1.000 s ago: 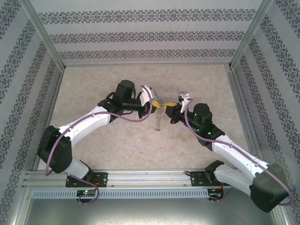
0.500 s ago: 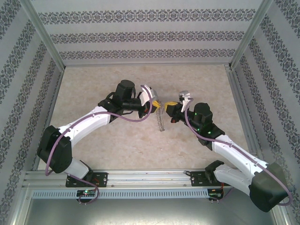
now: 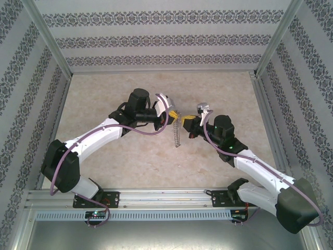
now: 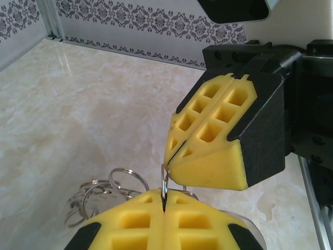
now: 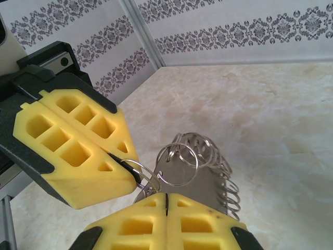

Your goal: Put the keys on the keyring

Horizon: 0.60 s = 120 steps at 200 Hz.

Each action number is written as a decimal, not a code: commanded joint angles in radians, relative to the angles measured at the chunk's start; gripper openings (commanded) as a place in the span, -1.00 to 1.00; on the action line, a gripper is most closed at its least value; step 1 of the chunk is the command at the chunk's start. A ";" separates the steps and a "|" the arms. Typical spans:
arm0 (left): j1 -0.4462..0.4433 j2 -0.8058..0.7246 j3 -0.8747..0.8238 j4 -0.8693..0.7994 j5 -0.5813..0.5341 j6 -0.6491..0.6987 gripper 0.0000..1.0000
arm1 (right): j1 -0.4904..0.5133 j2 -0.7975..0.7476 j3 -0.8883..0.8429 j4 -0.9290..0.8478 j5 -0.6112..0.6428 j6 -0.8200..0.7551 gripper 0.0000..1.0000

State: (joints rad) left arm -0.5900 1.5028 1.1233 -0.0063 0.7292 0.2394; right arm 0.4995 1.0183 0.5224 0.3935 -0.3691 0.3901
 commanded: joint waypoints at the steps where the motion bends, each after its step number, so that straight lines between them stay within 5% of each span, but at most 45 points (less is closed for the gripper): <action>1: -0.019 -0.033 -0.007 0.102 0.029 -0.021 -1.00 | -0.017 0.006 -0.008 0.003 -0.014 0.025 -0.89; 28: -0.019 -0.024 -0.025 0.132 0.025 -0.025 -1.00 | -0.092 -0.034 -0.023 -0.002 -0.031 0.071 -0.54; 91: -0.010 0.002 -0.043 0.193 0.046 -0.046 -1.00 | -0.136 -0.089 -0.025 -0.005 -0.104 0.144 -0.49; 120: 0.011 0.013 -0.060 0.267 0.091 -0.097 -1.00 | -0.129 -0.065 -0.015 0.063 -0.187 0.177 -0.23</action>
State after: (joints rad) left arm -0.5934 1.5055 1.0840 0.1280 0.7528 0.2001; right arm 0.3687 0.9436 0.4999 0.3748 -0.4599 0.5243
